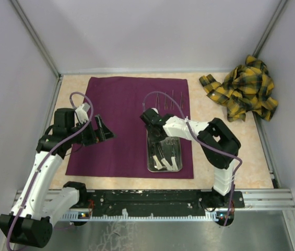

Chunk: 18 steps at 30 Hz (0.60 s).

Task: Open and lay out the surgical kit
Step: Pick up the medical item from the container.

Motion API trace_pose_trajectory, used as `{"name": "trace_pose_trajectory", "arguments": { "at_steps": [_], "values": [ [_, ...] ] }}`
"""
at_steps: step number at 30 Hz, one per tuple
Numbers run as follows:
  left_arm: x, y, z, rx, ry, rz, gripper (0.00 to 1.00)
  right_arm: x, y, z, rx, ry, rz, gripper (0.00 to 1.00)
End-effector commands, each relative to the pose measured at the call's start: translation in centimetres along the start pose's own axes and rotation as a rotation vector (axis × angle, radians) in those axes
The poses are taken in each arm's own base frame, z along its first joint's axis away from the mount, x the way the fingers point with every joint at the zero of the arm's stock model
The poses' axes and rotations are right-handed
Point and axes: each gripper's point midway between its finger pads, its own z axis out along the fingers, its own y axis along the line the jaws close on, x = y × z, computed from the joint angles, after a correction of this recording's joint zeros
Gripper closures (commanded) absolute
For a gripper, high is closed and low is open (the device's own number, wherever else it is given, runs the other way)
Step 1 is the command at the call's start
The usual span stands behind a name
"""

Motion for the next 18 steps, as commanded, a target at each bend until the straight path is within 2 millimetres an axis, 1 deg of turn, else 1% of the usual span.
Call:
{"name": "trace_pose_trajectory", "arguments": {
  "at_steps": [1,3,5,7,8,13,18],
  "values": [
    [-0.7,-0.4,-0.6,-0.001,-0.022,0.021,0.0,-1.6,0.5,0.5,-0.011,-0.051,0.009,0.83],
    [-0.7,-0.4,-0.6,-0.001,-0.023,0.021,0.0,-1.3,0.5,0.7,-0.009,-0.043,0.011,0.86],
    [-0.6,-0.4,-0.6,-0.002,-0.021,0.021,0.0,-1.2,0.5,0.7,-0.011,-0.041,0.013,0.92],
    [-0.6,-0.3,-0.6,-0.003,-0.021,0.021,0.0,-1.3,0.4,0.2,-0.013,-0.052,0.017,0.99],
    [-0.6,-0.3,-0.7,-0.004,-0.022,0.021,0.0,-1.5,0.3,-0.2,-0.013,-0.059,0.02,1.0],
    [-0.7,-0.4,-0.7,-0.003,-0.025,0.02,0.0,-3.0,0.1,-2.7,-0.018,-0.109,0.021,1.0],
    [-0.8,-0.5,-0.8,-0.003,-0.03,0.019,0.0,-5.6,0.0,-6.4,-0.034,-0.183,0.022,1.0]
  ]
}}
